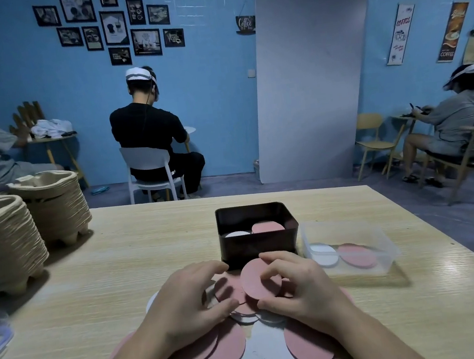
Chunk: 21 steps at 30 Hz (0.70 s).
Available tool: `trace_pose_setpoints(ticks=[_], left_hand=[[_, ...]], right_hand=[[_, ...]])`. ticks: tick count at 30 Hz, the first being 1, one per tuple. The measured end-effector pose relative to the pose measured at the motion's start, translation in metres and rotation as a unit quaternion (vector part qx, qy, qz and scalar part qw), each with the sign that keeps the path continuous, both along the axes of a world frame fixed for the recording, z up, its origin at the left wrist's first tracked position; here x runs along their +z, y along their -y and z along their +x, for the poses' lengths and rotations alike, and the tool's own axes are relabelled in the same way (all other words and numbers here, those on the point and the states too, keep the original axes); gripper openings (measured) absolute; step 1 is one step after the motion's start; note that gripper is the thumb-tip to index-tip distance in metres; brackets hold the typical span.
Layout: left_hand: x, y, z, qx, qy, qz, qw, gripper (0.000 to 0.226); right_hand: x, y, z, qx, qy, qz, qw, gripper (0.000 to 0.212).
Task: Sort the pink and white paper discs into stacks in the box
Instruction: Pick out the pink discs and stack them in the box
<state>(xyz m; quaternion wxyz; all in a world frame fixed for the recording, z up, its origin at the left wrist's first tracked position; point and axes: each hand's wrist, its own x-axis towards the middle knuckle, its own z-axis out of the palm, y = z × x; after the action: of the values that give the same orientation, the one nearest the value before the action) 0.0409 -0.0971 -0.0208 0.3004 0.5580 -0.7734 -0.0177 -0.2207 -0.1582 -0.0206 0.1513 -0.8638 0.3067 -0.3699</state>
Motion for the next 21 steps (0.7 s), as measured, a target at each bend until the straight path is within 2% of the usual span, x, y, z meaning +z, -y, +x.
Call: trace_pose_setpoints(ticks=[4,9,16,21], left_hand=[[-0.001,0.004,-0.003,0.025,0.017,0.046,0.998,0.070],[-0.001,0.004,-0.004,0.031,-0.013,0.055,0.998,0.066],[0.004,-0.007,0.000,0.046,-0.061,-0.033,0.997,0.039],[0.004,-0.007,-0.001,0.054,-0.084,-0.083,0.992,0.036]], right_hand=[[-0.001,0.001,-0.001,-0.016,-0.027,0.000,0.999,0.036],[-0.002,0.001,-0.001,-0.025,-0.039,0.010,0.999,0.037],[-0.001,0.001,-0.006,-0.046,-0.011,0.022,0.999,0.034],[-0.005,0.004,-0.005,-0.050,-0.001,0.033,0.998,0.034]])
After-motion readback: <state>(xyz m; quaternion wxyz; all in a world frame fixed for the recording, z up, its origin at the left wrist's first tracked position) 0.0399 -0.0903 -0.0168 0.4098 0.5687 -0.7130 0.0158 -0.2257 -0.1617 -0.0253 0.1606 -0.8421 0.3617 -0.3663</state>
